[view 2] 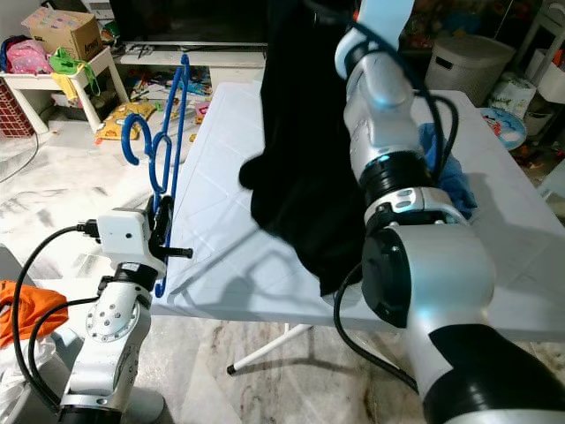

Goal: Hang hanger

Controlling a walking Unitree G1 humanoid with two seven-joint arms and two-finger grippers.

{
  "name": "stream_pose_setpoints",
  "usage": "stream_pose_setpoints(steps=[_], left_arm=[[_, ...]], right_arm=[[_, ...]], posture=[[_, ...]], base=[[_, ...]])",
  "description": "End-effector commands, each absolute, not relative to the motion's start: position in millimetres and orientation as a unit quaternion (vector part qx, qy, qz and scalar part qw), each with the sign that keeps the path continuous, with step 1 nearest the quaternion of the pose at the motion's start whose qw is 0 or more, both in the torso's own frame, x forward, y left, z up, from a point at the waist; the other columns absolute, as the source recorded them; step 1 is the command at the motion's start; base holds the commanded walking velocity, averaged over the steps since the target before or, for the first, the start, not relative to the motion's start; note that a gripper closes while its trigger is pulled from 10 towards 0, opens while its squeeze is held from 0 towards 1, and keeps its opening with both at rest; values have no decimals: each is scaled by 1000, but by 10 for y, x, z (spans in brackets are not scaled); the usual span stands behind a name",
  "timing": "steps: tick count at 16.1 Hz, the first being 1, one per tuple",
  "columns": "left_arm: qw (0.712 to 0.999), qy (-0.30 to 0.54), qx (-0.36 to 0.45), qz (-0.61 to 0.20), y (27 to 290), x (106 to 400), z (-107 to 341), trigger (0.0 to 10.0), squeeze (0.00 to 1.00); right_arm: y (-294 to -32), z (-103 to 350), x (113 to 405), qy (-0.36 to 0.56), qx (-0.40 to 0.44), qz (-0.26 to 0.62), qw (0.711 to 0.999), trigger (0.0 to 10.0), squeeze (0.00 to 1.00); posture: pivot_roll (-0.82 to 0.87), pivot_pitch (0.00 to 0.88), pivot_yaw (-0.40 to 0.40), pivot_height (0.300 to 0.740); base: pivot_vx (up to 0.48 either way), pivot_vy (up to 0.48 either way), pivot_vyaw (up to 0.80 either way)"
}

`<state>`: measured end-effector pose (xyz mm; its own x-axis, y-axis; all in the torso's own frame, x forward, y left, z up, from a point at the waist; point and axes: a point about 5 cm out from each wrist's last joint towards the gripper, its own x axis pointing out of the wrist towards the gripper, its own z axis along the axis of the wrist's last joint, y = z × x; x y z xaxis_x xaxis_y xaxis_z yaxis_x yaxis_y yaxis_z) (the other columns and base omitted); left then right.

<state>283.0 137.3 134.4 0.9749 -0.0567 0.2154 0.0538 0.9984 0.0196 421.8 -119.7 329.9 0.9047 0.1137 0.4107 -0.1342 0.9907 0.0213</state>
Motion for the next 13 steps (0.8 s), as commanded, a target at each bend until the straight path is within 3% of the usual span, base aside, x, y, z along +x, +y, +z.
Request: stream_pose_setpoints(steps=[1, 2, 3, 5, 6, 8, 13], left_arm=[[992, -123, 4, -31, 1344, 2813, 1388, 10000, 0], [992, -122, 4, -32, 1341, 2813, 1387, 10000, 0], [992, -119, 1, -35, 1326, 2817, 1378, 10000, 0], [994, -105, 2, -40, 1291, 2831, 1343, 10000, 0], [994, -101, 1, -42, 1288, 2829, 1330, 10000, 0], [995, -89, 0, -53, 1270, 2829, 1277, 10000, 0], [994, -76, -6, -76, 1210, 2839, 1239, 10000, 0]], right_arm=[[-1082, 3011, 4245, -150, -39, 89, 984, 10000, 0], [-1053, 2872, 4251, -120, -74, 101, 985, 10000, 137], [-1017, 2456, 4232, -38, -168, 139, 975, 10000, 1000], [-1158, 1798, 4090, 52, -317, 208, 924, 10000, 1000], [-1288, 1638, 4036, 73, -334, 215, 915, 10000, 1000], [-1595, 1402, 3931, 109, -343, 207, 910, 10000, 1000], [-1862, 1249, 3742, 108, -329, 252, 904, 10000, 1000]], posture=[[-63, 0, -49, 740], [-63, 0, -48, 740], [-70, 0, -41, 740], [-76, 0, -33, 740], [-85, 0, -26, 740], [-103, 0, -12, 740], [-127, 0, 10, 740]], base=[[0, 0, 0], [0, 0, 0], [0, 0, 0], [0, 0, 0], [0, 0, 0], [0, 0, 0], [0, 0, 0]])
